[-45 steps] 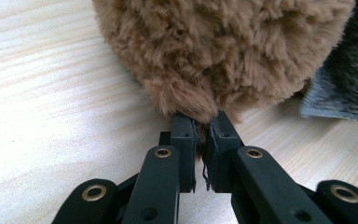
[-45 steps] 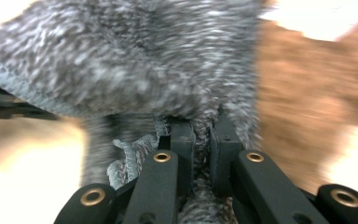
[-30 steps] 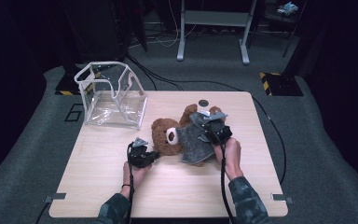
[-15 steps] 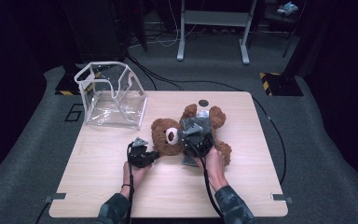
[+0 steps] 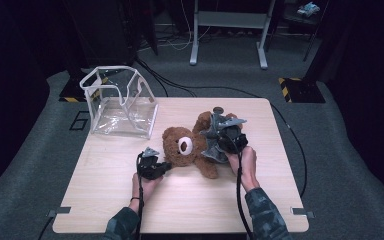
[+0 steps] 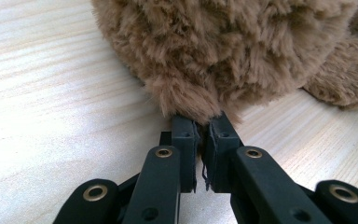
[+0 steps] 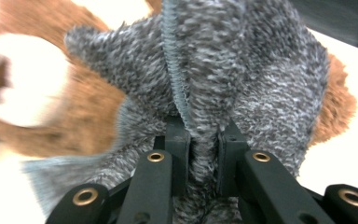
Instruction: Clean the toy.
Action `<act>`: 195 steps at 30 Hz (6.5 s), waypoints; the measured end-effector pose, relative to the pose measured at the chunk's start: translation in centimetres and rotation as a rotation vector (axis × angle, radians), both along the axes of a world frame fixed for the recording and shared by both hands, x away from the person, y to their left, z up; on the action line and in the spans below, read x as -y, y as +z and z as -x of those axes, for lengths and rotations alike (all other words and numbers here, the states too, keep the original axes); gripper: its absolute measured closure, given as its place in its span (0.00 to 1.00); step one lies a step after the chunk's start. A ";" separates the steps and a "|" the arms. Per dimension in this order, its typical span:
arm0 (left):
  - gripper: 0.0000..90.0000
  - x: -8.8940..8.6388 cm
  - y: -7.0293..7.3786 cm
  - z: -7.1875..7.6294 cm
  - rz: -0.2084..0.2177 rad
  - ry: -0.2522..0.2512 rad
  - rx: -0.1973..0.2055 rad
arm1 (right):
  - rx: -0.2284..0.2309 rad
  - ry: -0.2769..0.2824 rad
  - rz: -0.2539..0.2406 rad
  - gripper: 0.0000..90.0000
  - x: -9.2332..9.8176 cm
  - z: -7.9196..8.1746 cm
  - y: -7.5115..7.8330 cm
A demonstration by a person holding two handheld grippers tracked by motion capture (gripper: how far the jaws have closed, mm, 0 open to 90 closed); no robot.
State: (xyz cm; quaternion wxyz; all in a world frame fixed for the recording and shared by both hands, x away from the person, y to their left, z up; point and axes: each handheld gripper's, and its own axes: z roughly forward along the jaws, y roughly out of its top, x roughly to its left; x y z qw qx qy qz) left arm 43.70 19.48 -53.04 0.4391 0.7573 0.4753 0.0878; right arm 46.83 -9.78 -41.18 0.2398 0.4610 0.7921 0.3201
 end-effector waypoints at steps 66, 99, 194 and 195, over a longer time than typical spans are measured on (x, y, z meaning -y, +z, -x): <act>0.93 0.1 0.0 0.1 -0.013 0.006 0.009 | -0.116 -0.176 -0.005 0.88 8.5 1.4 -3.8; 0.93 0.1 0.0 0.1 -0.014 0.009 0.011 | -0.191 0.164 -0.030 0.88 -2.6 3.8 -7.5; 0.93 -0.1 0.0 0.0 0.007 0.021 0.001 | -0.099 -0.130 -0.007 0.88 8.8 5.3 -4.3; 0.93 -0.1 0.0 0.0 0.007 0.021 0.001 | -0.050 -0.120 -0.056 0.88 9.2 4.9 -2.7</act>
